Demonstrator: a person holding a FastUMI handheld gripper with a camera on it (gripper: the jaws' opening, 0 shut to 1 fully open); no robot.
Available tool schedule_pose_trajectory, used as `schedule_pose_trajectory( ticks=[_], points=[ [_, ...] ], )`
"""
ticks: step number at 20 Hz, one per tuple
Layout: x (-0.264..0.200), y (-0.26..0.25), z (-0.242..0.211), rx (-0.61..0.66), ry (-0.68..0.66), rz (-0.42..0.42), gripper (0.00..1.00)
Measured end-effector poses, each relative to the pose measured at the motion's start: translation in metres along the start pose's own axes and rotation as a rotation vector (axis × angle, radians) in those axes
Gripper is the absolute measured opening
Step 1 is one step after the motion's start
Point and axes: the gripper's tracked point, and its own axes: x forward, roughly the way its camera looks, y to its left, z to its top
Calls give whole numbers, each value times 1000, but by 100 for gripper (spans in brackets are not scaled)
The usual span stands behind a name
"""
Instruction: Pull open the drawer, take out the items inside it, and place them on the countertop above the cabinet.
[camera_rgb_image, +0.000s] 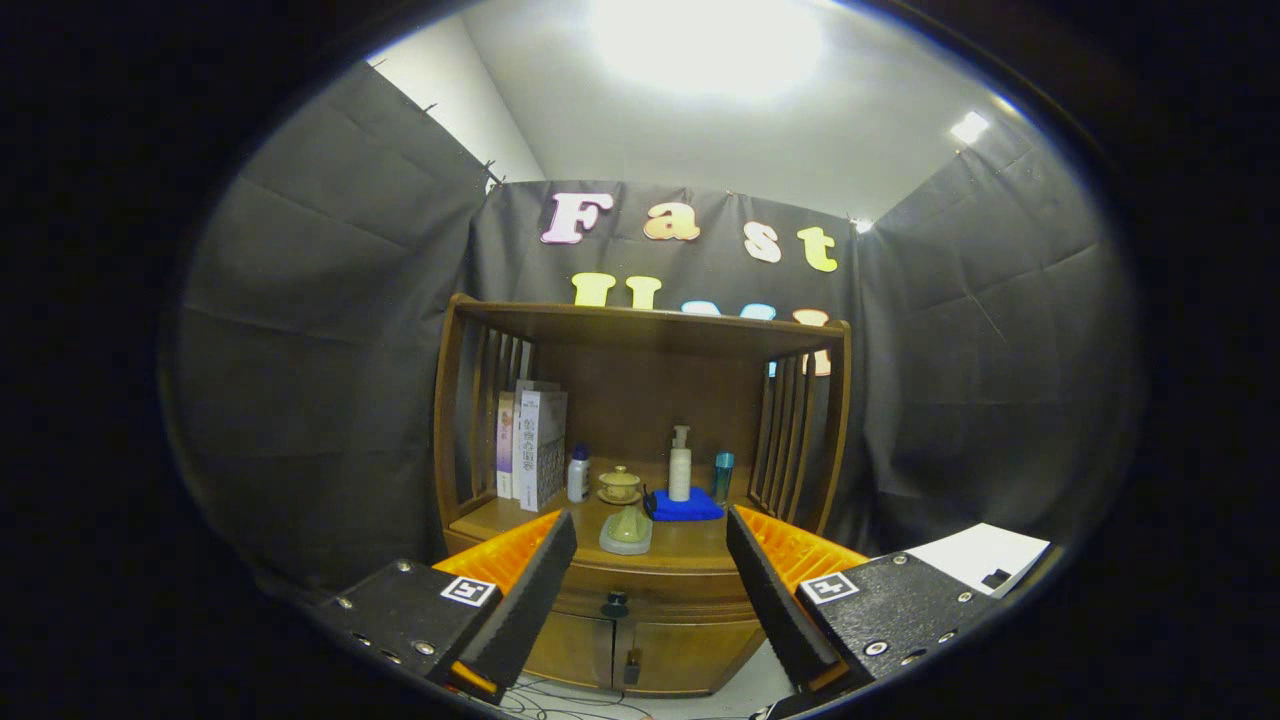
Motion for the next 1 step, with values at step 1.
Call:
schedule_pose_trajectory(
  ticks=[1],
  points=[
    [-1,-1,0,5,-2,3,95]
  ],
)
